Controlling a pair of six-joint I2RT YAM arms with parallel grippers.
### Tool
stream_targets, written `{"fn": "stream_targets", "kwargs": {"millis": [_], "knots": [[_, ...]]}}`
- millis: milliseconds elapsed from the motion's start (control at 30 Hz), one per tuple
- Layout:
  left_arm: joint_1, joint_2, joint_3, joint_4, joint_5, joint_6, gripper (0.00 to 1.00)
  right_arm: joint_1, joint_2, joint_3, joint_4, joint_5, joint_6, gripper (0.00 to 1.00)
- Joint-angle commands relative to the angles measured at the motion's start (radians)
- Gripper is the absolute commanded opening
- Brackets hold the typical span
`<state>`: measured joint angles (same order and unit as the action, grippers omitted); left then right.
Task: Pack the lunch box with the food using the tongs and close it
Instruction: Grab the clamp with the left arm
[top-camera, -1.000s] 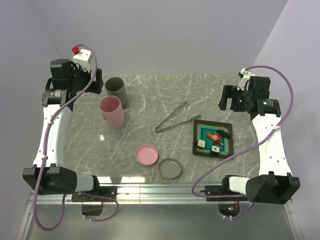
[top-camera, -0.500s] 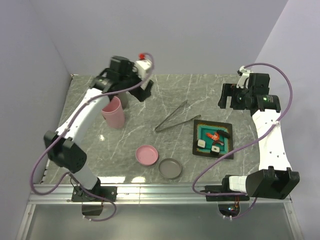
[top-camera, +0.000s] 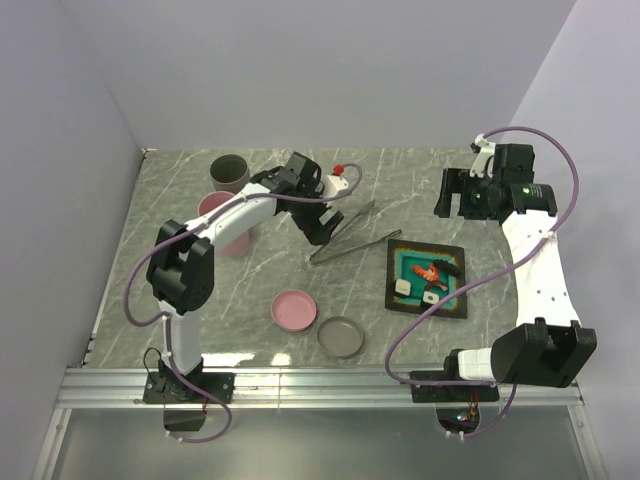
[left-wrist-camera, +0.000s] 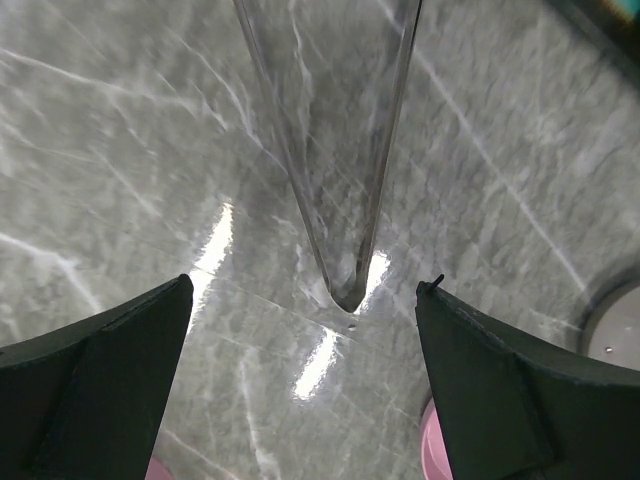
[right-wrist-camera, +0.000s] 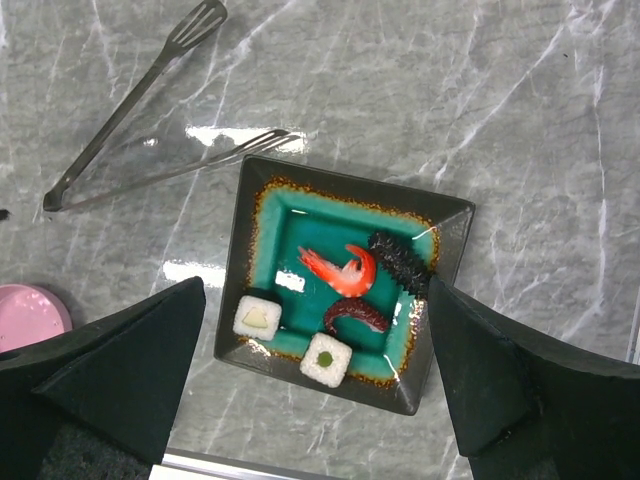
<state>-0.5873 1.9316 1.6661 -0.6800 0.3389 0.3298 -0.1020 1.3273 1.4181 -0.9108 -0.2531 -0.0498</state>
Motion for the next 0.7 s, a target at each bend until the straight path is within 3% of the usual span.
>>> {"fn": "stream_targets", "kwargs": {"millis": [0, 433, 667], "knots": [[-0.020, 0.017, -0.026, -0.009, -0.017, 0.048, 0.99, -0.008, 0.006, 0.044, 0.010, -0.003, -0.012, 0.99], [-0.095, 0.058, -0.163, 0.086, -0.078, 0.054, 0.99, -0.013, 0.020, 0.030, 0.018, -0.008, -0.013, 0.99], [-0.118, 0.099, -0.160, 0.146, -0.126, 0.025, 1.00, -0.024, 0.016, 0.030, 0.026, -0.003, -0.012, 0.99]]}}
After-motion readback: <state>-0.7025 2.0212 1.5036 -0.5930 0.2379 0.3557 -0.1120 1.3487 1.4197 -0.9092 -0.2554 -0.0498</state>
